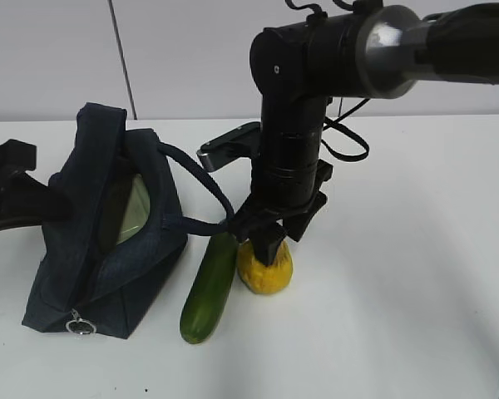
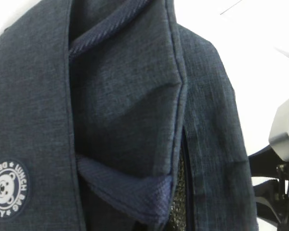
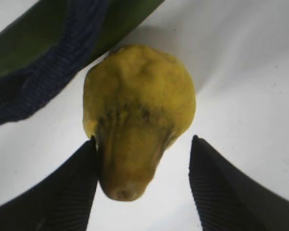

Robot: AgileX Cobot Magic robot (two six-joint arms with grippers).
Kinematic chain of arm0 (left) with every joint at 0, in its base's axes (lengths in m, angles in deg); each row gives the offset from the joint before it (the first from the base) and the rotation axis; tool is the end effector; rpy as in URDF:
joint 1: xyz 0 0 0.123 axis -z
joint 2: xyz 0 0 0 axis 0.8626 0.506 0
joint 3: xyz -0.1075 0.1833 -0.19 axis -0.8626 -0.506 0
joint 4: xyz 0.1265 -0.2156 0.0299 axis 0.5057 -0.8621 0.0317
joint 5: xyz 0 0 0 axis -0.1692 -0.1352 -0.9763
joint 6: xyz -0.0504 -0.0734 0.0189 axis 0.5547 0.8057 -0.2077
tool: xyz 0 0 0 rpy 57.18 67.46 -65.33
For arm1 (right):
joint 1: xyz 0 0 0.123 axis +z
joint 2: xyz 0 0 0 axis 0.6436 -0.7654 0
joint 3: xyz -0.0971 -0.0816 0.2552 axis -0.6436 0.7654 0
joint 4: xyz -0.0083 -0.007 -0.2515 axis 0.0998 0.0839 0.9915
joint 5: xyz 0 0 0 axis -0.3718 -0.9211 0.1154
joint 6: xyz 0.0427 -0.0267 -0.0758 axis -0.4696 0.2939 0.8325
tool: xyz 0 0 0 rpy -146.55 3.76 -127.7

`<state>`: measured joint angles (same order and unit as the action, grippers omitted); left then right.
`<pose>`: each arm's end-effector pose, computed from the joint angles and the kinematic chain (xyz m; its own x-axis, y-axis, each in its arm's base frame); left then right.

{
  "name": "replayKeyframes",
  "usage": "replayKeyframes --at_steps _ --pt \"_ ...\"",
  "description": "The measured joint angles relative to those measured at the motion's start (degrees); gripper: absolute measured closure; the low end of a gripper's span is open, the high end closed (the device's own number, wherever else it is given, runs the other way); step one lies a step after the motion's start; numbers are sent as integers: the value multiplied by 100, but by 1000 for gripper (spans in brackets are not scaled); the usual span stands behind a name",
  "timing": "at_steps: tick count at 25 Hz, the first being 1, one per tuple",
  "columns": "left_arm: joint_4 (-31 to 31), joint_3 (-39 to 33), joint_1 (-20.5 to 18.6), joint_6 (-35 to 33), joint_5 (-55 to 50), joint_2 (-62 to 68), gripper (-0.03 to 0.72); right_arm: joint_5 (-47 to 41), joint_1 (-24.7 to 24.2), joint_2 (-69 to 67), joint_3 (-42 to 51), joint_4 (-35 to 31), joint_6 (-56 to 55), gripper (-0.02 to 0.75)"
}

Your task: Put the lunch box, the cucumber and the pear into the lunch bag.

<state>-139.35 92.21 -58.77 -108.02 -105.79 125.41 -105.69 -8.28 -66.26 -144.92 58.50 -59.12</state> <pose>0.2372 -0.0557 0.2345 -0.8651 -0.1831 -0.4670 0.1508 0.7931 -0.5902 0.3628 0.2313 0.1910 -0.7365 -0.6748 -0.0471 -0.6764 0.7346 0.0532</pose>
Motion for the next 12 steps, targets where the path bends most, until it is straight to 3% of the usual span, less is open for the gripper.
replayKeyframes --at_steps 5,12 --pt "0 0 0 0 0 0 703 70 0 -48 0 -86 10 388" --pt "0 0 0 0 -2 0 703 127 0 -48 0 -119 87 485"
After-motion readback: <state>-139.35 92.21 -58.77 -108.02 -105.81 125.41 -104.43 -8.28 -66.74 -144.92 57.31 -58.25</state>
